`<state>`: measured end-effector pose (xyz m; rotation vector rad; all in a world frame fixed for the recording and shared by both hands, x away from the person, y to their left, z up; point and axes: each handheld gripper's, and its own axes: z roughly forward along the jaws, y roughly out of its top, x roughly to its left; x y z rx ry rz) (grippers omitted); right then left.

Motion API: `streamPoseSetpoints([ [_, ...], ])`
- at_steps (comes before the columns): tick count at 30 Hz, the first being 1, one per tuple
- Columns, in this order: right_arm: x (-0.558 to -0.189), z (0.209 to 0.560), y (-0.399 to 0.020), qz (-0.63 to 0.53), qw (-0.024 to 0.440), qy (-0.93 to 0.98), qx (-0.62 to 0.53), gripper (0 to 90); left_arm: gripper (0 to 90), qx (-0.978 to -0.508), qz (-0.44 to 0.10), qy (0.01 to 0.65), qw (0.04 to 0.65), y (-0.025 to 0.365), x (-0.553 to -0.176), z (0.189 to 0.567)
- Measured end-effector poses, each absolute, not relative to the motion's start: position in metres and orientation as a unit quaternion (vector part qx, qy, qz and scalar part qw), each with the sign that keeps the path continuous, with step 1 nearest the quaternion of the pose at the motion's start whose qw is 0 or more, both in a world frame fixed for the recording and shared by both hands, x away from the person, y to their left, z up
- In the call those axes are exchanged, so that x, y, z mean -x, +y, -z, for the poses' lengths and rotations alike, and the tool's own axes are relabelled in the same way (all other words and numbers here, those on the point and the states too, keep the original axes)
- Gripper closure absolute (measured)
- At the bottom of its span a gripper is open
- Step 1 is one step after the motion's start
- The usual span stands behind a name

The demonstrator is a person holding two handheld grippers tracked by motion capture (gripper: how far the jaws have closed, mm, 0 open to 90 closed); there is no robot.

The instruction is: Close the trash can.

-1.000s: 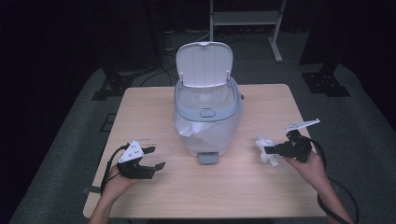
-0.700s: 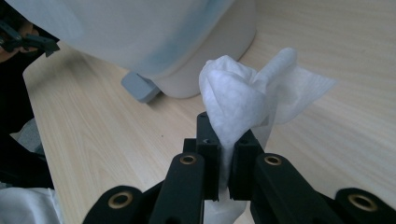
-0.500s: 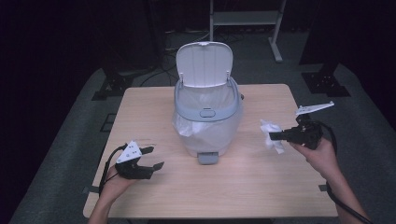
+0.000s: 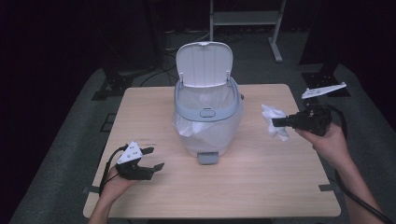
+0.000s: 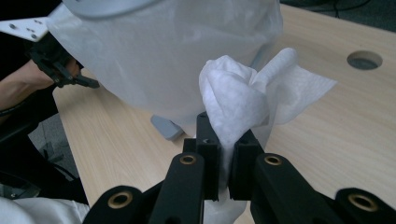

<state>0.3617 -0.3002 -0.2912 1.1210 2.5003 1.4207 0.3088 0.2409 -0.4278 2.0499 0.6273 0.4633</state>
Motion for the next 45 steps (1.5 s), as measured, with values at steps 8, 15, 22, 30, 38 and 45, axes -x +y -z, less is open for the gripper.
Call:
streamPoseSetpoints([
  [8, -0.362, 0.264, -0.295, -0.47, 0.036, 0.81, -0.348, 84.7, 25.6, -0.835, -0.187, 0.25, 0.454, 0.24, -0.307, 0.428],
  [15, -0.361, 0.249, -0.293, -0.475, 0.042, 0.809, -0.343, 84.7, 24.8, -0.835, -0.189, 0.251, 0.452, 0.24, -0.305, 0.428],
  [22, -0.362, 0.232, -0.294, -0.486, 0.046, 0.805, -0.338, 84.7, 24.2, -0.835, -0.189, 0.251, 0.451, 0.238, -0.306, 0.428],
  [30, -0.364, 0.217, -0.285, -0.484, 0.048, 0.81, -0.329, 84.7, 23.2, -0.837, -0.189, 0.252, 0.448, 0.238, -0.306, 0.429],
  [38, -0.367, 0.203, -0.269, -0.479, 0.049, 0.818, -0.314, 84.6, 20.0, -0.834, -0.188, 0.261, 0.448, 0.239, -0.307, 0.43],
  [45, -0.371, 0.192, -0.254, -0.474, 0.048, 0.826, -0.302, 84.5, 19.1, -0.836, -0.188, 0.262, 0.445, 0.239, -0.308, 0.432],
])
